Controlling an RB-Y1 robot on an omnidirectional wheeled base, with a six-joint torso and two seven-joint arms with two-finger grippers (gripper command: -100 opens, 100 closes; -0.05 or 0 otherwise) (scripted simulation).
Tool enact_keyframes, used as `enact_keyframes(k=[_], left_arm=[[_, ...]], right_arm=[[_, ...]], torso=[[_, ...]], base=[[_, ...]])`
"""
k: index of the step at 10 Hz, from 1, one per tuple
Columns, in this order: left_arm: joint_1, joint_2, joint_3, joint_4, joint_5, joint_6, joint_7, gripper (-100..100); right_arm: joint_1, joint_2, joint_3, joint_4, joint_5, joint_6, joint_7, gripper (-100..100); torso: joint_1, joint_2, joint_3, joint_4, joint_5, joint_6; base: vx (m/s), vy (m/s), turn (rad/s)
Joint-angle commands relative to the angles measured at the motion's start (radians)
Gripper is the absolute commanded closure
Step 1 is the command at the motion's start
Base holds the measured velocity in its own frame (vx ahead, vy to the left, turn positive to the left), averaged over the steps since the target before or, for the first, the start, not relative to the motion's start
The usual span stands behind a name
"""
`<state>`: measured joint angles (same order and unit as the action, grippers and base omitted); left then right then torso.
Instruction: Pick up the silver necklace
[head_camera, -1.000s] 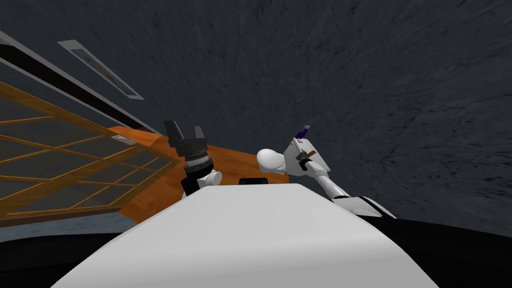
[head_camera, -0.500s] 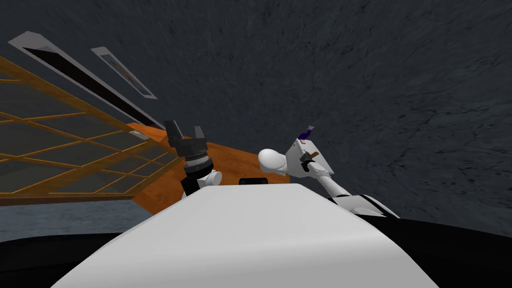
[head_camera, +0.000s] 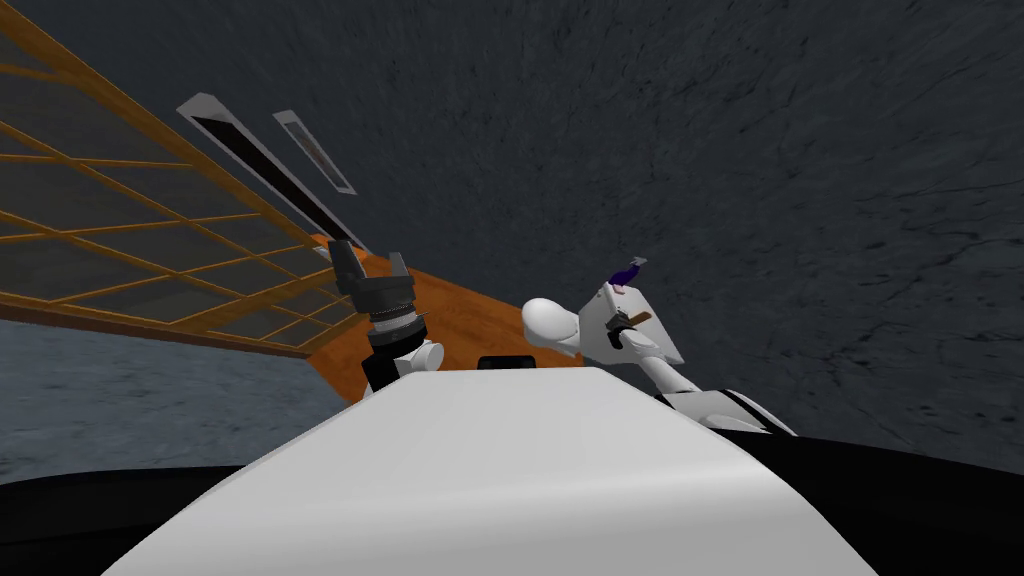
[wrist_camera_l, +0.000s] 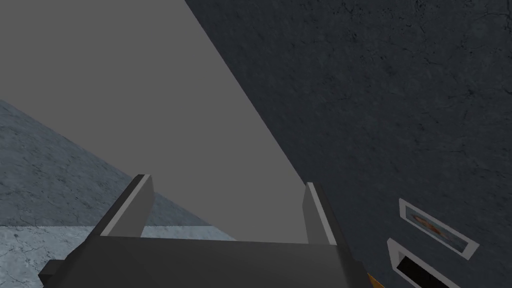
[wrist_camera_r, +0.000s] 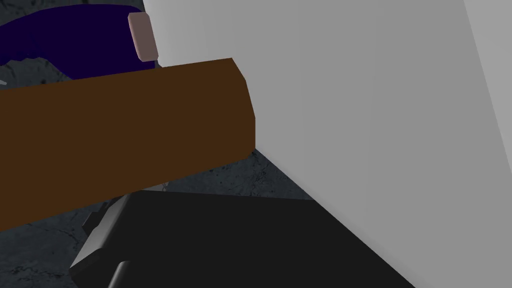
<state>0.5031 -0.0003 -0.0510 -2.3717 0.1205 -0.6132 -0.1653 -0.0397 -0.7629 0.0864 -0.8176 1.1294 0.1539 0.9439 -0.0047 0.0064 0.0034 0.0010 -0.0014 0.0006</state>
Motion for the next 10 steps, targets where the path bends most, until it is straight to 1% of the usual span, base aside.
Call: enact_keyframes(k=[1, 2, 3, 4, 5, 6, 7, 8, 9, 10], left_arm=[[0.000, 0.000, 0.000, 0.000, 0.000, 0.000, 0.000, 0], [0.000, 0.000, 0.000, 0.000, 0.000, 0.000, 0.000, 0], [0.000, 0.000, 0.000, 0.000, 0.000, 0.000, 0.000, 0], [0.000, 0.000, 0.000, 0.000, 0.000, 0.000, 0.000, 0], [0.000, 0.000, 0.000, 0.000, 0.000, 0.000, 0.000, 0], [0.000, 0.000, 0.000, 0.000, 0.000, 0.000, 0.000, 0], [0.000, 0.000, 0.000, 0.000, 0.000, 0.000, 0.000, 0], [0.000, 0.000, 0.000, 0.000, 0.000, 0.000, 0.000, 0], [0.000, 0.000, 0.000, 0.000, 0.000, 0.000, 0.000, 0], [0.000, 0.000, 0.000, 0.000, 0.000, 0.000, 0.000, 0]], right_arm=[[0.034, -0.041, 0.050, -0.016, -0.050, 0.039, -0.019, -100], [0.034, -0.041, 0.050, -0.016, -0.059, 0.039, -0.019, -100], [0.034, -0.041, 0.050, -0.016, -0.084, 0.039, -0.019, -100], [0.049, -0.057, 0.061, 0.034, -0.096, 0.059, -0.069, -100], [0.049, -0.057, 0.061, 0.036, -0.096, 0.059, -0.082, -100], [0.049, -0.057, 0.061, 0.036, -0.096, 0.059, -0.082, -100], [0.049, -0.057, 0.061, 0.036, -0.096, 0.059, -0.082, -100], [0.064, -0.072, 0.073, 0.088, -0.107, 0.078, -0.144, -100], [0.064, -0.072, 0.073, 0.088, -0.107, 0.078, -0.145, -100], [0.064, -0.072, 0.073, 0.088, -0.107, 0.078, -0.145, -100]], torso=[[0.000, 0.000, 0.000, 0.000, 0.000, 0.000], [-0.001, 0.001, 0.001, 0.000, 0.000, 0.000], [0.000, -0.001, 0.000, 0.000, 0.000, 0.002], [0.001, -0.003, -0.002, -0.001, 0.000, 0.002], [-0.001, -0.002, -0.001, -0.001, 0.000, 0.002], [-0.003, -0.001, 0.000, -0.001, -0.001, 0.002], [-0.003, -0.002, -0.001, -0.001, -0.001, 0.004], [-0.003, -0.003, -0.002, -0.001, -0.001, 0.004], [-0.006, -0.001, -0.001, -0.002, -0.002, 0.004], [-0.007, 0.001, 0.000, -0.001, -0.003, 0.004]], base=[[-0.111, -0.045, 0.434], [-0.067, -0.024, 0.103], [-0.015, 0.000, -0.055], [-0.074, -0.011, 0.351], [-0.096, -0.022, 0.433], [-0.058, -0.022, 0.093], [-0.023, -0.016, -0.055], [-0.090, -0.017, 0.365], [-0.117, -0.017, 0.426], [-0.061, -0.026, 0.093]])
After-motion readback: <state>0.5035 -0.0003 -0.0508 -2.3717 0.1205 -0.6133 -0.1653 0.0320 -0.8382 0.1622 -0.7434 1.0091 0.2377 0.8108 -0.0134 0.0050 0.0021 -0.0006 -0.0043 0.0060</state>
